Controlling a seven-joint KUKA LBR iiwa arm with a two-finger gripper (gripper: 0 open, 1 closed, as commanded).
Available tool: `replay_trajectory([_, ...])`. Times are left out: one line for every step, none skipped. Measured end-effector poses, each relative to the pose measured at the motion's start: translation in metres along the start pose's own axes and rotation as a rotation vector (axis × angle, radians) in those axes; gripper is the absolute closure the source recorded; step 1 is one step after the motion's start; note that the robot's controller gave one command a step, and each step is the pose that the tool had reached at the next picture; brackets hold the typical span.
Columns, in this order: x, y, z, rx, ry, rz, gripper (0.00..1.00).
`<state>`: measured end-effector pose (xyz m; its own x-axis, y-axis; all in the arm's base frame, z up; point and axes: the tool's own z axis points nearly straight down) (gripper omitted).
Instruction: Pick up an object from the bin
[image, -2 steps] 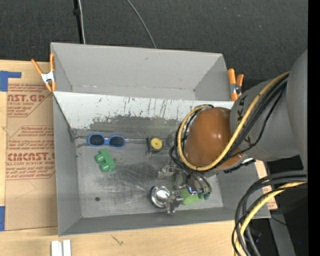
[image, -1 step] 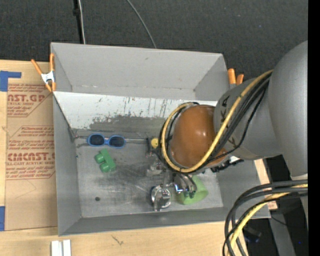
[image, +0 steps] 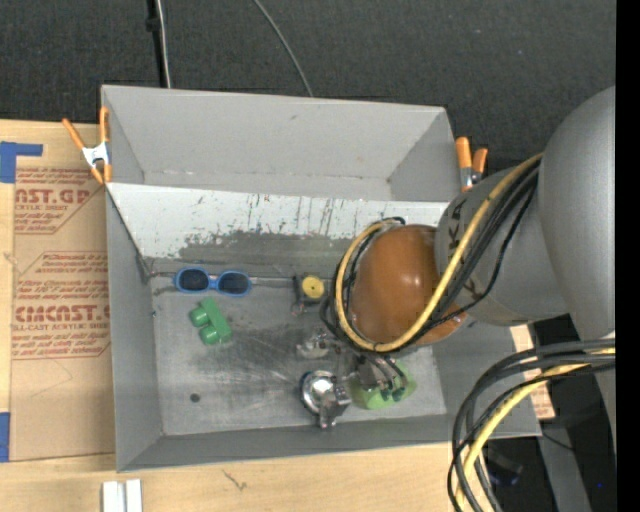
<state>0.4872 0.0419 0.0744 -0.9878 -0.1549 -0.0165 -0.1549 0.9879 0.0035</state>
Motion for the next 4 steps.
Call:
replay_trajectory([-0.001,0.007,-0.001,0.007,-0.007,-0.108,0.00])
replay_trajectory([-0.002,0.008,-0.002,0.005,-0.012,-0.109,1.00])
replay_trajectory([-0.005,0.009,-0.061,0.003,0.010,-0.109,1.00])
replay_trajectory([-0.006,0.009,-0.084,0.003,0.013,-0.110,1.00])
